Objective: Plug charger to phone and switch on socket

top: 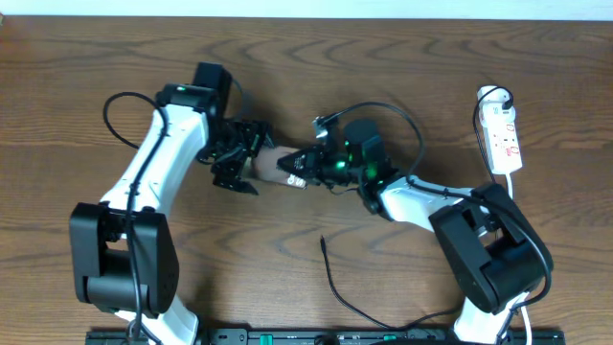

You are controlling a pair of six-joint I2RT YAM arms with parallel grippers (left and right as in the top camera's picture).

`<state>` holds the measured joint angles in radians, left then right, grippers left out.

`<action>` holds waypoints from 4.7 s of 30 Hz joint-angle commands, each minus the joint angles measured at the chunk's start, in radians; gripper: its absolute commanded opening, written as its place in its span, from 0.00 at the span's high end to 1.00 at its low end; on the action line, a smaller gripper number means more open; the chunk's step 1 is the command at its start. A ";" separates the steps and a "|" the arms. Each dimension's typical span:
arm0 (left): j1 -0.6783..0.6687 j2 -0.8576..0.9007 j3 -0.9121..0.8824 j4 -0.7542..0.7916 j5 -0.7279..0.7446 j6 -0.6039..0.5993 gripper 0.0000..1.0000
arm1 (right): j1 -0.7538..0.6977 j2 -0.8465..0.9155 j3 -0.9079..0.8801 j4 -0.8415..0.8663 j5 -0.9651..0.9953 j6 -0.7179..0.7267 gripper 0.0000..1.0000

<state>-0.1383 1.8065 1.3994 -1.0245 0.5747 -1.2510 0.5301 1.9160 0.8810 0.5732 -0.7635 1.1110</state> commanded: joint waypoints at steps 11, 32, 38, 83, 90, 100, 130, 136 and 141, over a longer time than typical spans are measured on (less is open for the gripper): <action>0.124 -0.013 0.002 0.198 0.214 0.485 0.05 | -0.133 -0.004 0.009 -0.008 -0.074 0.468 0.99; 0.124 -0.013 -0.261 0.852 0.363 0.239 0.05 | -0.278 -0.004 0.009 0.150 -0.130 0.415 0.99; 0.124 -0.013 -0.331 1.070 0.422 0.114 0.04 | -0.282 -0.004 0.009 0.248 -0.150 0.407 0.99; 0.119 -0.013 -0.492 1.714 0.342 -0.175 0.00 | -0.015 -0.004 0.009 0.354 0.283 0.818 0.99; 0.119 -0.013 -0.492 1.714 0.344 -0.172 0.00 | 0.004 -0.004 0.009 0.366 0.285 0.818 0.99; 0.119 -0.013 -0.492 1.627 0.336 -0.153 0.00 | 0.057 -0.004 0.009 0.381 0.338 0.771 0.99; 0.119 -0.013 -0.492 1.627 0.238 -0.152 0.28 | 0.067 -0.004 0.009 0.380 0.459 0.667 0.99; 0.119 -0.013 -0.492 1.627 0.231 -0.152 0.28 | 0.087 -0.004 0.009 0.379 0.485 0.713 0.99; 0.119 -0.013 -0.492 1.627 0.232 -0.138 0.28 | 0.103 -0.004 0.009 0.377 0.502 0.747 0.99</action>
<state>-0.0170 1.8061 0.9092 0.6018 0.8124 -1.4132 0.6159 1.9202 0.8806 0.9360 -0.2916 1.8278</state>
